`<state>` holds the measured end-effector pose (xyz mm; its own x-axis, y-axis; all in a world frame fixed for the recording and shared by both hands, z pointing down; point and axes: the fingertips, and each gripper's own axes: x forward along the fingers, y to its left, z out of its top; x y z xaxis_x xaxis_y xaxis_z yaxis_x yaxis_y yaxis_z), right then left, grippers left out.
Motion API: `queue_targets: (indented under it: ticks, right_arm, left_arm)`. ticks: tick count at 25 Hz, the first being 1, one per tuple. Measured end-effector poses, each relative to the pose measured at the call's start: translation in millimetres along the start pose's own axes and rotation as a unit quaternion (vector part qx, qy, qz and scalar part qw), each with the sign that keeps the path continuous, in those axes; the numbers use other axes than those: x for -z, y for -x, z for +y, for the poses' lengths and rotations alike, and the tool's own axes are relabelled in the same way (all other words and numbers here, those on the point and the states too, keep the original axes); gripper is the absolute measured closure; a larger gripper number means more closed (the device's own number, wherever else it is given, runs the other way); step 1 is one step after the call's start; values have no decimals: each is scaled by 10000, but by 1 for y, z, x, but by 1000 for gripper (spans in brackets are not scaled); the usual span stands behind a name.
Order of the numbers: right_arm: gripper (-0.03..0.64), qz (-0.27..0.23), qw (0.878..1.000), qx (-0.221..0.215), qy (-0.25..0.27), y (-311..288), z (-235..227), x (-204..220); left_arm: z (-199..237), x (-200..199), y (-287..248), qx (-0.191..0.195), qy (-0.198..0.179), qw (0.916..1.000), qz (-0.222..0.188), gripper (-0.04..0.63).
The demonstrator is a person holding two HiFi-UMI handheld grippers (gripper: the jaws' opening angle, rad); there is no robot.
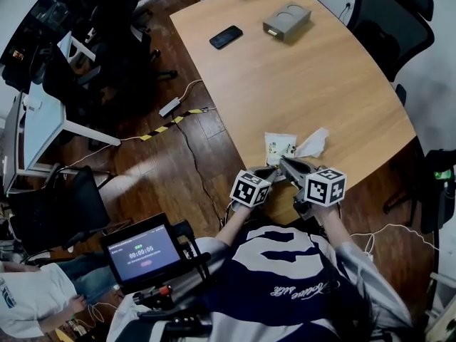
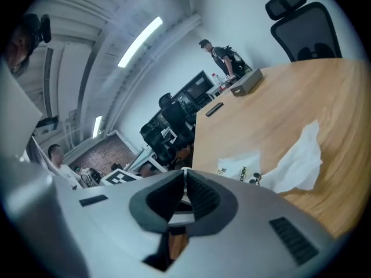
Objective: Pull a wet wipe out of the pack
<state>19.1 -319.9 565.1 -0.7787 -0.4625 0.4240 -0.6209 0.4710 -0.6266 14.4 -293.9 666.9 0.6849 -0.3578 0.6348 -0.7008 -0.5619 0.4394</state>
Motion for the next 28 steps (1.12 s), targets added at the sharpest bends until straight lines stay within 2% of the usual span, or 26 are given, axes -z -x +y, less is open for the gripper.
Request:
queue_targets:
  ticks: [3,6,9,12,18,22,28]
  right_arm:
    - [604,-108,9992,175,341,11,5,-9]
    - [604,-122,9975,429,544,23,4,-3]
    - [604,-247,9952,700,630,43,14,5]
    - [604,-511,9933,872,564,58,23,6]
    - [604,-965,9884,1104,387,70,32,19]
    - [604,-1267,9835,1261,276,89,65,42]
    - [604,-1481,9775,1496,130,116,90,82]
  left_arm:
    - [-1,-2,0,37,-36,10000,5,592]
    - [-5,-1,4,239,-82,9996,-95,592]
    - [-19,-4,26,477,243,9974,-481,592]
    - [-28,-14,51,598,481,9929,-914,592]
    - [-28,-16,93,631,424,9877,-1365,592]
    - [-44,2,136,731,426,9840,-1571,592]
    - [-66,31,163,888,411,9815,-1647,592]
